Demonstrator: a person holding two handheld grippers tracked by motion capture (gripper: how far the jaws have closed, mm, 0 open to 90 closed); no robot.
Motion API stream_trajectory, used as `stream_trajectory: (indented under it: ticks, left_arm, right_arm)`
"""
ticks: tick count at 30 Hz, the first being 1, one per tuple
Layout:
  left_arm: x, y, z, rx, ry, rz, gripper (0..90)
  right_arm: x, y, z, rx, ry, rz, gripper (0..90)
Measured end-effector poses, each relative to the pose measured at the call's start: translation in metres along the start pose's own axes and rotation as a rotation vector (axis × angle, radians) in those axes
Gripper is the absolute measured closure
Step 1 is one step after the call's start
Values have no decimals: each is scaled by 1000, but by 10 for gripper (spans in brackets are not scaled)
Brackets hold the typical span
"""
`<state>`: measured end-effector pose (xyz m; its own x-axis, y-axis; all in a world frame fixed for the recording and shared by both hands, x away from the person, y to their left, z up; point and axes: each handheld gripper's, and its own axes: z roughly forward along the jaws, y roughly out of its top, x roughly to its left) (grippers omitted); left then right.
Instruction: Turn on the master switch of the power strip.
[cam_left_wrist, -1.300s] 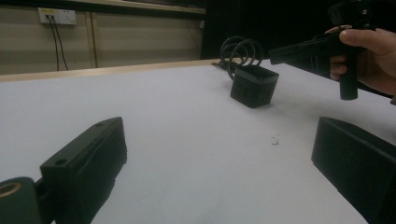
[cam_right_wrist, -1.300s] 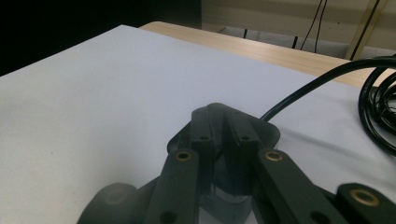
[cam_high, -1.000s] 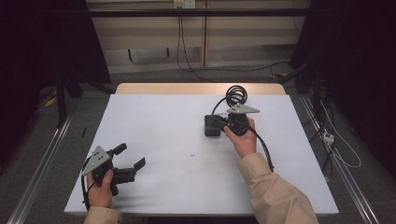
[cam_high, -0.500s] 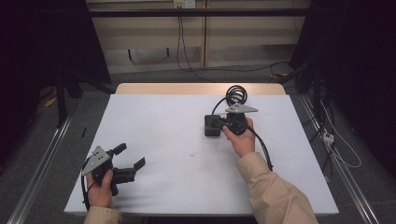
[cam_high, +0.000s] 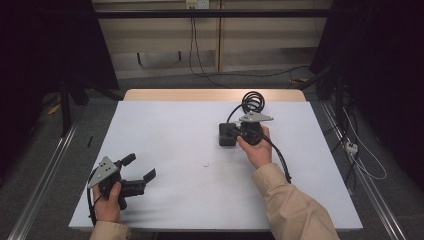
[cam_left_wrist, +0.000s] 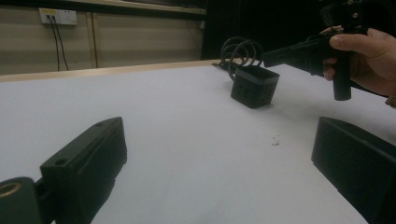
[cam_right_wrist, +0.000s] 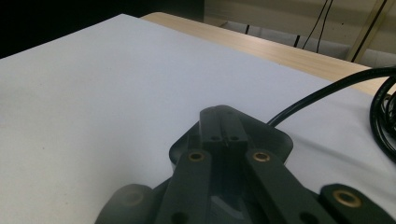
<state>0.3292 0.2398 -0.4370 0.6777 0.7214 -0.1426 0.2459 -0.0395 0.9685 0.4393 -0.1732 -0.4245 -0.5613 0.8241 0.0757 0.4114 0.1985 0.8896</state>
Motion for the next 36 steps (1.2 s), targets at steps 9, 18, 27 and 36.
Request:
stream_trajectory:
  ticks: [9, 18, 27, 36]
  left_arm:
    - [0, 0, 0, 3, 1, -3, 30]
    - [0, 0, 0, 2, -1, -3, 30]
    - [0, 0, 0, 4, -1, 4, 30]
    - [-1, 1, 0, -1, -1, -1, 30]
  right_arm:
    - [-2, -3, 3, 8, -12, -18, 900]
    - [-1, -3, 4, 15, -12, -32, 900]
    - [-2, -4, 4, 13, -7, -40, 900]
    - [-2, -5, 4, 14, -7, -52, 900]
